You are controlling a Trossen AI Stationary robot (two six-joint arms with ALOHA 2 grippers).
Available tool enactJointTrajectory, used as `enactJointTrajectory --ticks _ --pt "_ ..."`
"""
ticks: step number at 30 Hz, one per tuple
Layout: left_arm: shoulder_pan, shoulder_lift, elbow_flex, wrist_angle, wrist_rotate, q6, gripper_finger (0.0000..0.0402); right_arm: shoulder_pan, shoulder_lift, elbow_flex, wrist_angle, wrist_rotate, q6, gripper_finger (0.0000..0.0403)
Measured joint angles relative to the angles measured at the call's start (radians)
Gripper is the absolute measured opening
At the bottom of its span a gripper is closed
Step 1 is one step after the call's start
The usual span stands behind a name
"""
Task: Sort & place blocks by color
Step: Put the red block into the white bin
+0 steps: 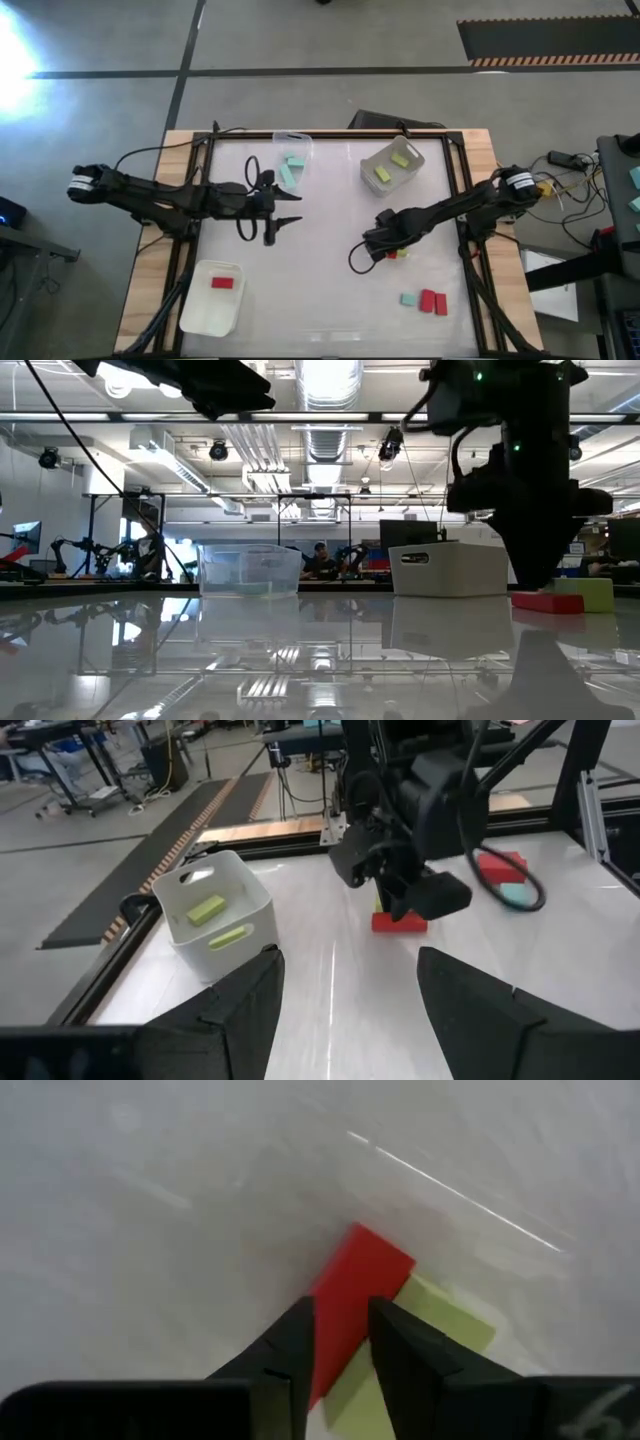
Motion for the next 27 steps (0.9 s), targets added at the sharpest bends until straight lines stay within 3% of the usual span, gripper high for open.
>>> enactJointTrajectory --ticks 8,17,22,27 --pt "0.0 -0.005 -0.001 0.001 -0.022 0.033 0.0214 0.0 0.03 0.002 -0.02 0.006 0.017 0.0162" --pt "0.0 -0.004 -0.002 0.002 -0.085 0.034 0.0214 0.0 0.061 0.0 0.11 0.021 -0.013 0.0218" --pt "0.0 -0.004 -0.002 0.002 -0.092 0.026 0.0214 0.0 0.085 0.0 0.139 0.022 -0.05 0.0208" --pt "-0.002 0.009 -0.002 0.003 -0.092 0.018 0.0214 0.0 0.076 -0.002 0.171 0.034 -0.058 0.0141"
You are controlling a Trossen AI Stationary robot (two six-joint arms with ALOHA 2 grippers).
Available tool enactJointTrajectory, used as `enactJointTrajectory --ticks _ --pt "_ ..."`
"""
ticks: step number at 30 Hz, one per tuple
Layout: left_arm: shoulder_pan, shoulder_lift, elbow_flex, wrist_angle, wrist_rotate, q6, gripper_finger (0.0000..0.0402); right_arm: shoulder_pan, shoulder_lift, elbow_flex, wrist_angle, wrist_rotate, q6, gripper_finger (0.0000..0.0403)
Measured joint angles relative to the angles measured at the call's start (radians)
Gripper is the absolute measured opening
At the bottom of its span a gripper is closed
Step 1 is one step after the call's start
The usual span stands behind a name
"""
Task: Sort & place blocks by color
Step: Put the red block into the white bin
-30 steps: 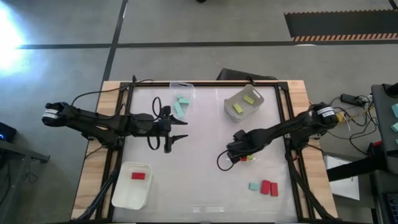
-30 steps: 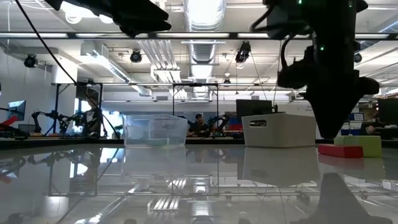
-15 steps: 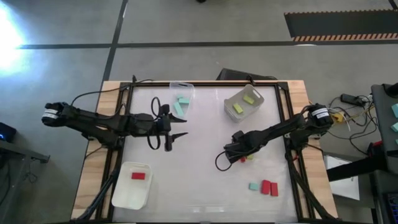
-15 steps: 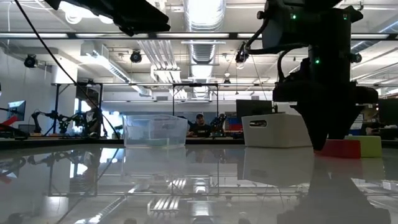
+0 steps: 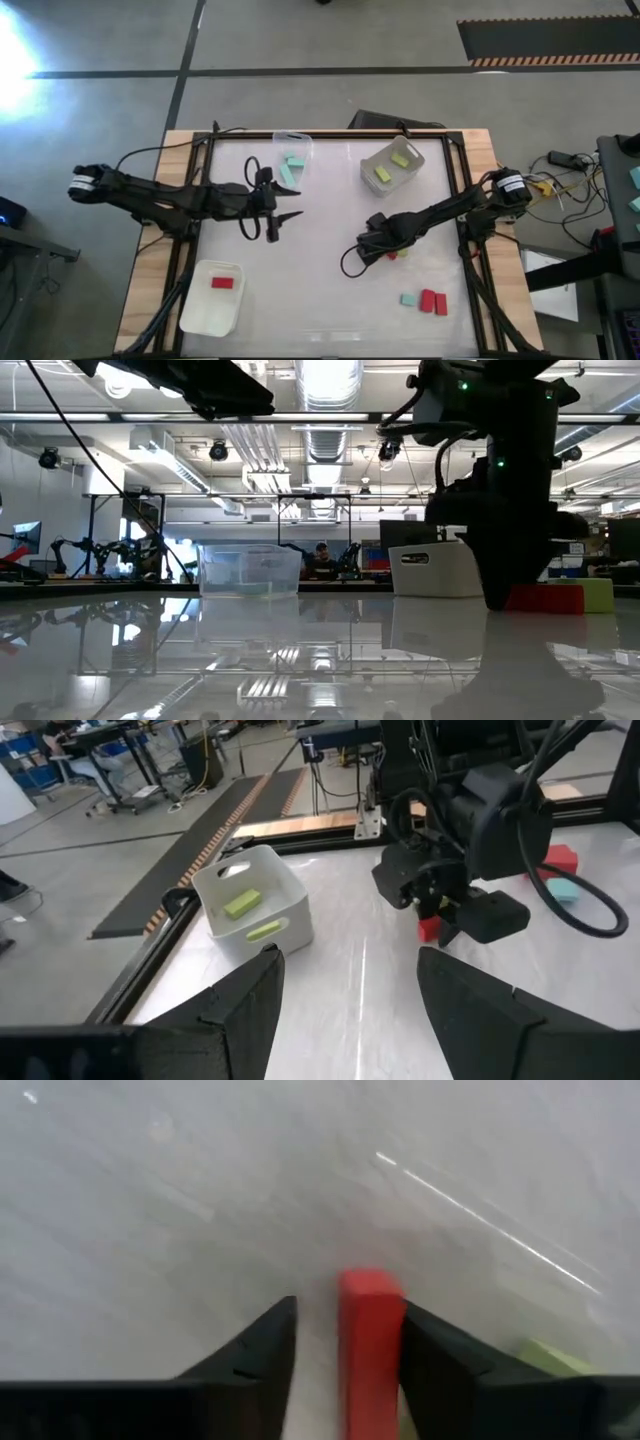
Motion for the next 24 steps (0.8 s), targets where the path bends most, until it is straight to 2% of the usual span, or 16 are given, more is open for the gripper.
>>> enactJointTrajectory --ticks 5,11,15,18,24 --pt "-0.001 0.015 -0.001 -0.001 0.0 -0.051 0.0214 -0.001 -0.033 0.003 0.057 0.053 -0.068 0.0045" --pt "-0.005 0.015 -0.02 0.0 0.004 -0.129 0.0214 -0.004 -0.108 0.003 0.181 0.125 -0.258 0.0043" --pt "-0.02 0.019 -0.029 0.033 0.012 -0.157 0.0214 -0.008 -0.17 -0.009 0.325 0.171 -0.422 0.0043" --pt "-0.035 0.029 -0.052 0.116 0.032 -0.158 0.0214 -0.007 -0.22 -0.041 0.536 0.191 -0.583 0.0043" --pt "-0.054 0.113 -0.117 0.384 0.132 -0.151 0.0214 -0.005 -0.252 -0.171 1.113 0.168 -0.868 0.0043"
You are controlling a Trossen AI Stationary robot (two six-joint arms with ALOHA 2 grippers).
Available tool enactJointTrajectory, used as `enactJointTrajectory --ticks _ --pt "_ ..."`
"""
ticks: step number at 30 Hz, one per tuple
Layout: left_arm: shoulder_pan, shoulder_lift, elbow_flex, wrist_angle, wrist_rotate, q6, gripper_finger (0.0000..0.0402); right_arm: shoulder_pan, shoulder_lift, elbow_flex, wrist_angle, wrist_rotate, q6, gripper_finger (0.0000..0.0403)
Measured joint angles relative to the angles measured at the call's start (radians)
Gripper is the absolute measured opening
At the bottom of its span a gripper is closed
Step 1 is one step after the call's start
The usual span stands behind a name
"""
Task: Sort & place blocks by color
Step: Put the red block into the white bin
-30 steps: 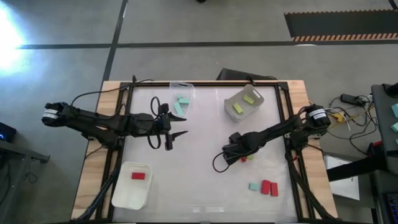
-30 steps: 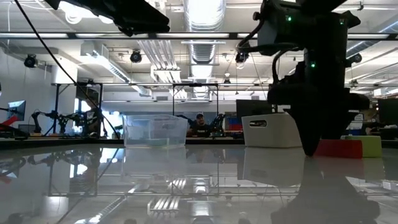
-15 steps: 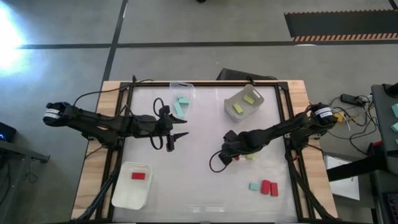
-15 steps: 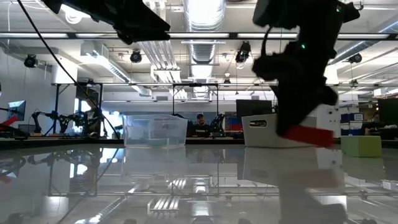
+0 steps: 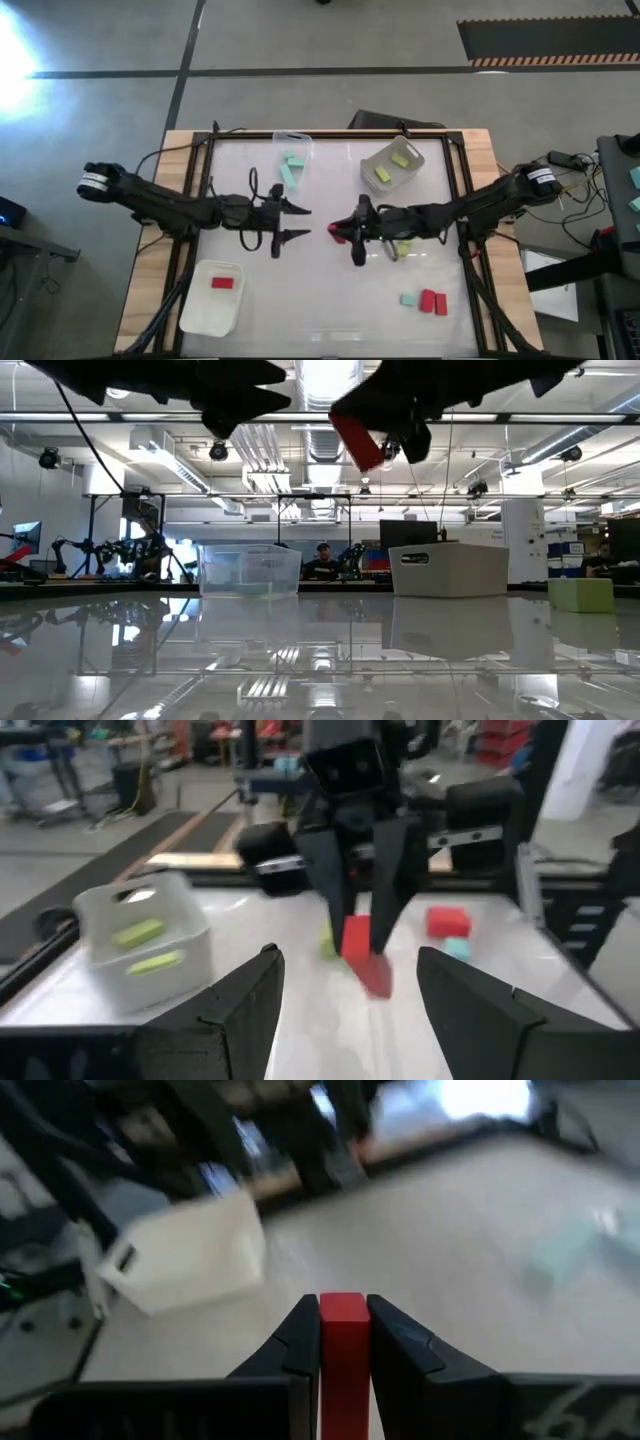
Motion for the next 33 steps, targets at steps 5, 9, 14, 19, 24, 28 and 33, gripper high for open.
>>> enactJointTrajectory --ticks 5,9,14,19,24,28,33 --pt "-0.007 0.114 -0.021 0.196 0.009 0.0 0.0214 -0.003 0.027 -0.066 0.353 -0.024 -0.14 0.0043" --pt "-0.006 0.212 -0.018 0.36 0.021 0.0 0.0214 -0.004 0.044 -0.065 0.449 -0.024 -0.212 0.0043" --pt "-0.007 0.327 -0.018 0.584 0.066 -0.002 0.0214 -0.013 0.045 -0.055 0.453 -0.024 -0.226 0.0043" --pt "-0.005 0.426 0.014 0.721 0.074 0.0 0.0211 -0.014 0.045 -0.055 0.453 -0.024 -0.23 0.0043" --pt "-0.005 0.466 0.051 0.712 0.076 0.0 0.016 -0.013 0.045 -0.055 0.453 -0.027 -0.235 0.0043" --pt "-0.005 0.467 0.053 0.706 0.061 0.0 0.0074 -0.012 0.045 -0.055 0.453 -0.034 -0.256 0.0043" --pt "-0.005 0.461 0.04 0.697 0.042 -0.025 0.0042 -0.013 0.044 -0.055 0.452 -0.028 -0.258 0.0102"
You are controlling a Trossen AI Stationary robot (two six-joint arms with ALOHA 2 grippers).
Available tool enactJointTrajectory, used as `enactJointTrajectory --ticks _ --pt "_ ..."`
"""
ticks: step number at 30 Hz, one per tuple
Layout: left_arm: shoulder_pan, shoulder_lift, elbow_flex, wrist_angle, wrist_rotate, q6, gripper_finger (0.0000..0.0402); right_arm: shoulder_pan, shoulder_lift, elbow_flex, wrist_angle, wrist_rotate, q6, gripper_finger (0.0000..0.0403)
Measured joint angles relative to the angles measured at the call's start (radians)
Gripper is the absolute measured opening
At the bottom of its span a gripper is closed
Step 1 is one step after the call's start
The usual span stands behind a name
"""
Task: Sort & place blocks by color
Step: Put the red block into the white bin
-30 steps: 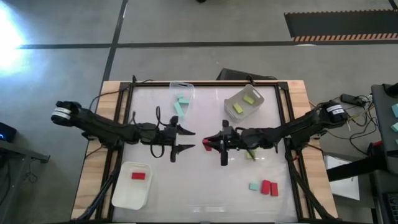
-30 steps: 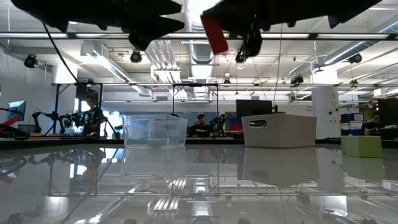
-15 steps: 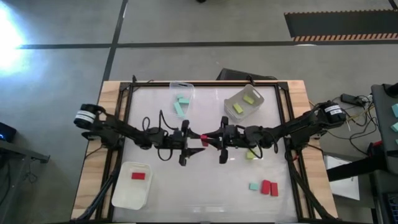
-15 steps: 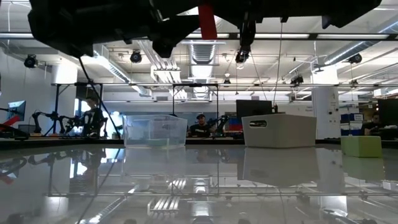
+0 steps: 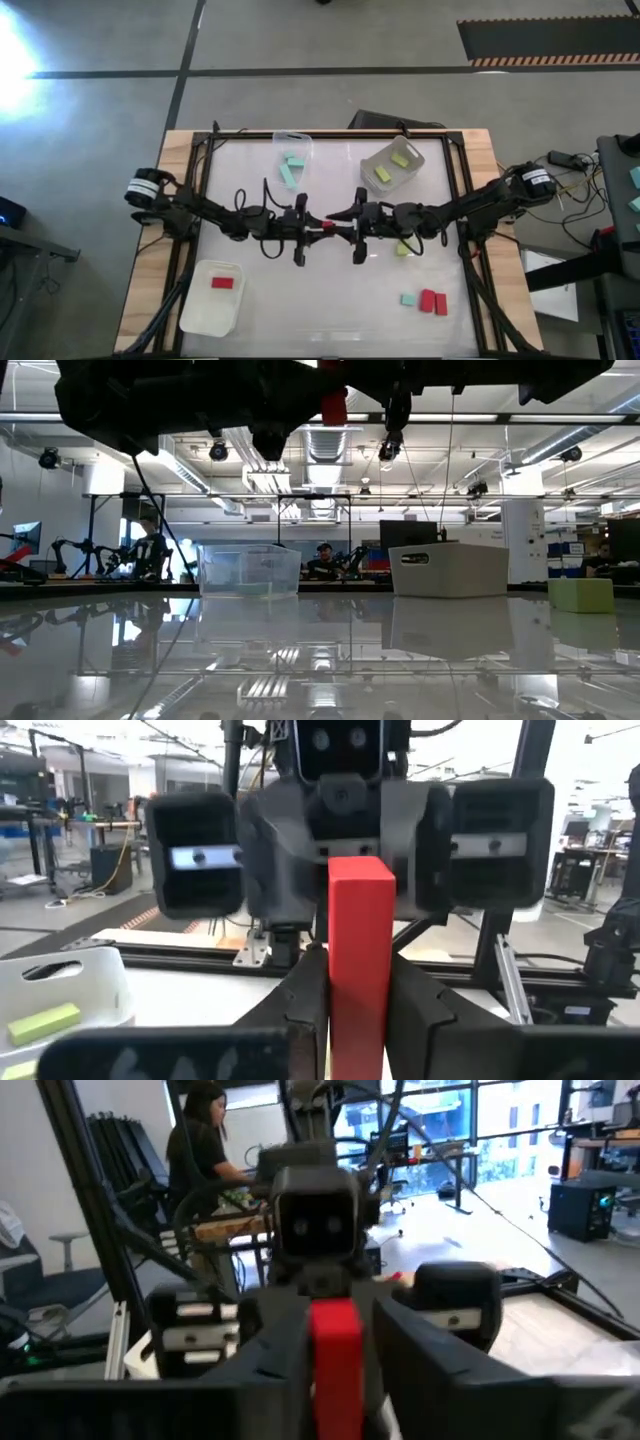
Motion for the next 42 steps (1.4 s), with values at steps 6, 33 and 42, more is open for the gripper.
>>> enactJointTrajectory --ticks 6,33,42 --pt "-0.002 -0.018 0.011 -0.151 -0.025 -0.063 0.0042 0.0 -0.047 0.0 -0.051 -0.014 -0.011 0.019" --pt "-0.488 -0.32 0.54 -2.27 0.193 -0.446 0.0042 0.0 -0.228 -0.011 -0.388 0.014 -0.034 0.0205" --pt "-0.607 -0.298 0.42 -2.312 0.305 -0.599 0.0057 0.0 -0.209 -0.011 -0.388 0.016 -0.02 0.0205"
